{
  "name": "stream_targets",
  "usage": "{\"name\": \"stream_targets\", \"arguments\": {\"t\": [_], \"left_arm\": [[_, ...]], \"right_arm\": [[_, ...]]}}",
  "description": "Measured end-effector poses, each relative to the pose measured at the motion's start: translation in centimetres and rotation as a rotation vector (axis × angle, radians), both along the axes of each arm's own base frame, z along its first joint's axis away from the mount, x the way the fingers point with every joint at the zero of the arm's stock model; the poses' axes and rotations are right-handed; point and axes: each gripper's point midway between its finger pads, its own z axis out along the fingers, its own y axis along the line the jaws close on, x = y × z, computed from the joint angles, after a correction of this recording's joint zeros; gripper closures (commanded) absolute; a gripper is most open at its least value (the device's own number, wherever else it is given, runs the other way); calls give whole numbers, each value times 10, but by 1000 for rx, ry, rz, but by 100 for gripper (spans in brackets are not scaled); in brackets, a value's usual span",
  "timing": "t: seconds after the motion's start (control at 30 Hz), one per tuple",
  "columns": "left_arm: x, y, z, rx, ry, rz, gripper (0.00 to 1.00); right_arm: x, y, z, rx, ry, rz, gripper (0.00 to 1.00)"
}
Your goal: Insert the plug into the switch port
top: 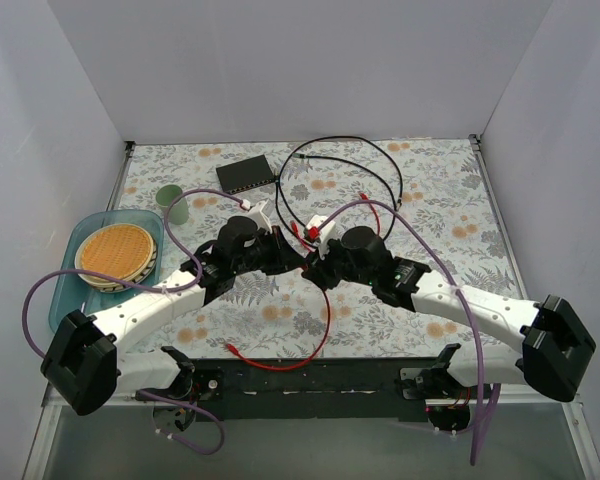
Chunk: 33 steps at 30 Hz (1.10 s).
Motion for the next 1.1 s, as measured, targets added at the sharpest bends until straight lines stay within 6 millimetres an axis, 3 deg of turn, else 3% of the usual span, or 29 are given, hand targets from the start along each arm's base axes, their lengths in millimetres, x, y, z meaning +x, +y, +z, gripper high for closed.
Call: {"name": "stream_targets", "arguments": {"t": [0.07, 0.3, 0.5, 0.53, 0.6, 1.1], "left_arm": [[1, 1, -1, 5, 1, 8, 100], [3, 5, 12, -18, -31, 40, 100], [3, 3, 26, -64, -56, 44, 100], [3, 3, 28, -71, -59, 42, 100], [2, 2, 30, -83, -65, 36, 100], [-4, -1, 37, -117, -72, 6, 100]], "right_arm": [[1, -3, 5, 19, 1, -28, 37], [-2, -22, 34, 153, -54, -111, 37], [-6, -20, 30, 185, -47, -98, 50], [-7, -19, 30, 190, -45, -94, 58], [-7, -16, 31, 203, -42, -83, 65], [-5, -3, 19, 201, -25, -54, 69]]}}
